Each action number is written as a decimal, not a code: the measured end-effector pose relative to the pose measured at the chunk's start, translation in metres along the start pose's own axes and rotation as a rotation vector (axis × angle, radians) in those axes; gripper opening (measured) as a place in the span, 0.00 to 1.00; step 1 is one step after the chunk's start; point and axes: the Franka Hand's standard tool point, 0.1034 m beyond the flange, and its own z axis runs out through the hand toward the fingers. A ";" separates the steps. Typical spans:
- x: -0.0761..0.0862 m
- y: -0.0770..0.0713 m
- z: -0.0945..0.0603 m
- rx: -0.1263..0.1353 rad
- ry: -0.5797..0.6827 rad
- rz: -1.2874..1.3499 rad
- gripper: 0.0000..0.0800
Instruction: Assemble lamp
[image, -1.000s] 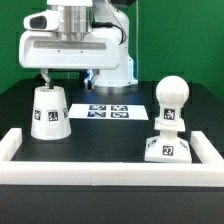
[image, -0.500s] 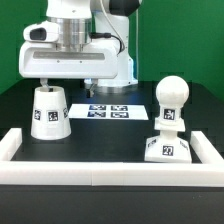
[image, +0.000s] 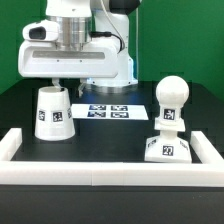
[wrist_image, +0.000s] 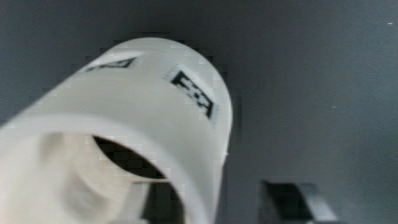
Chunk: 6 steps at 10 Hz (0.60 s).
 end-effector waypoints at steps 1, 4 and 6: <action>0.002 -0.004 -0.002 0.000 0.005 -0.008 0.09; 0.008 -0.020 -0.006 0.003 0.000 -0.023 0.05; 0.011 -0.042 -0.016 0.018 -0.020 -0.005 0.05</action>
Offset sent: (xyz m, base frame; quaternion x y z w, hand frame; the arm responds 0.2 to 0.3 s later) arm 0.0051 0.0237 0.0103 0.0083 -0.0072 0.0197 0.9997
